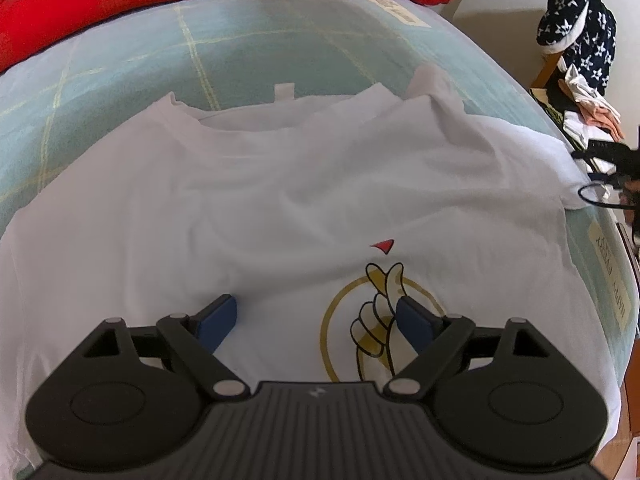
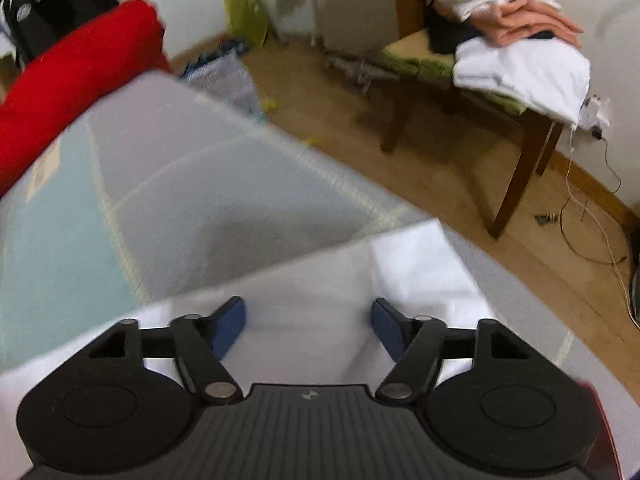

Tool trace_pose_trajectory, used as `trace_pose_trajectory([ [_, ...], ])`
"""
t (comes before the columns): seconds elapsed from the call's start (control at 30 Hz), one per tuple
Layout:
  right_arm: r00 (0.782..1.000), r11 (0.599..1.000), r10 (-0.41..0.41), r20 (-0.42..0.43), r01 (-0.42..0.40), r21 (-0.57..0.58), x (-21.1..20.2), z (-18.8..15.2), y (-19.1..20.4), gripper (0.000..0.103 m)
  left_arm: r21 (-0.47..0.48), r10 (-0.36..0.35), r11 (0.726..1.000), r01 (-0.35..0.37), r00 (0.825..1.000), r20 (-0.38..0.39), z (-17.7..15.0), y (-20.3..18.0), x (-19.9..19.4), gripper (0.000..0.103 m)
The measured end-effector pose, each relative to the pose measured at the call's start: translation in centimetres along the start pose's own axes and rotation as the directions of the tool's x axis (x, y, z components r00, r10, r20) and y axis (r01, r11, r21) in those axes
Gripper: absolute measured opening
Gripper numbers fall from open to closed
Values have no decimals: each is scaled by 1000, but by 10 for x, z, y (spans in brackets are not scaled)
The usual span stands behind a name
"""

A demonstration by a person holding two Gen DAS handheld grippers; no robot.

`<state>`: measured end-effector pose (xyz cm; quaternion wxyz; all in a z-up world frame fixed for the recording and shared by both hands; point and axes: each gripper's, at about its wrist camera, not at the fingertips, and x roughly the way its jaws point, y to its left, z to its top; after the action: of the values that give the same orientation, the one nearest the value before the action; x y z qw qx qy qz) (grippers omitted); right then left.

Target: Fold clothes

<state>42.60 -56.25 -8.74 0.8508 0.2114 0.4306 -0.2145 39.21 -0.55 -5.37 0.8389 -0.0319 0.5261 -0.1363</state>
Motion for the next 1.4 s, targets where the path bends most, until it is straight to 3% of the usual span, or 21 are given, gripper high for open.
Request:
trace_pose_trajectory([
  [0.13, 994, 984, 104, -27, -107, -143, -39, -7, 43, 75, 2, 27, 1000, -27, 999, 17, 4, -4, -11, 85],
  [0.2, 983, 952, 176, -49, -183, -248, -61, -17, 73, 75, 25, 35, 999, -36, 998, 45, 3, -12, -19, 85],
  [0.27, 957, 868, 276, -93, -290, -403, -85, -39, 117, 75, 57, 40, 997, -44, 997, 73, 2, -20, -28, 85],
  [0.37, 900, 692, 395, -184, -423, -585, -108, -78, 176, 75, 135, 47, 989, -55, 997, 62, -5, -33, -27, 85],
  [0.47, 874, 533, 398, -278, -467, -706, -106, -120, 223, 75, 191, 52, 980, -59, 998, 42, -15, -41, -22, 85],
  [0.53, 880, 463, 354, -316, -458, -759, -93, -145, 238, 75, 201, 58, 978, -62, 998, 26, -24, -41, -18, 85],
  [0.67, 891, 465, 313, -328, -445, -766, -84, -152, 218, 79, 192, 71, 979, -72, 997, 10, -47, -33, -18, 87],
  [0.73, 906, 487, 276, -321, -419, -766, -86, -149, 202, 85, 178, 79, 981, -77, 997, -6, -55, -29, -21, 87],
  [0.83, 911, 529, 233, -340, -412, -742, -95, -142, 195, 86, 117, 84, 990, -78, 995, -47, -52, -25, -29, 82],
  [0.9, 923, 506, 223, -314, -385, -772, -107, -138, 206, 86, 85, 93, 992, -92, 996, -8, -38, -21, -38, 78],
  [0.97, 900, 471, 293, -323, -430, -770, -113, -132, 220, 86, 79, 97, 992, -101, 994, 56, -20, -16, -44, 78],
  [1.07, 822, 394, 406, -400, -552, -734, -116, -136, 252, 86, 67, 92, 993, -98, 992, 85, -2, -11, -39, 78],
  [1.17, 759, 322, 438, -481, -632, -705, -105, -155, 280, 86, 55, 84, 995, -89, 993, 88, 9, -6, -30, 78],
  [1.27, 744, 316, 408, -529, -658, -683, -87, -173, 278, 89, 34, 70, 997, -71, 997, 27, -9, -4, -14, 78],
  [1.33, 746, 302, 412, -524, -654, -693, -82, -180, 267, 99, 38, 61, 997, -64, 996, 64, -24, -1, -12, 81],
  [1.4, 739, 295, 420, -526, -659, -692, -81, -181, 260, 103, 28, 35, 999, -38, 995, 97, -31, 3, -14, 86],
])
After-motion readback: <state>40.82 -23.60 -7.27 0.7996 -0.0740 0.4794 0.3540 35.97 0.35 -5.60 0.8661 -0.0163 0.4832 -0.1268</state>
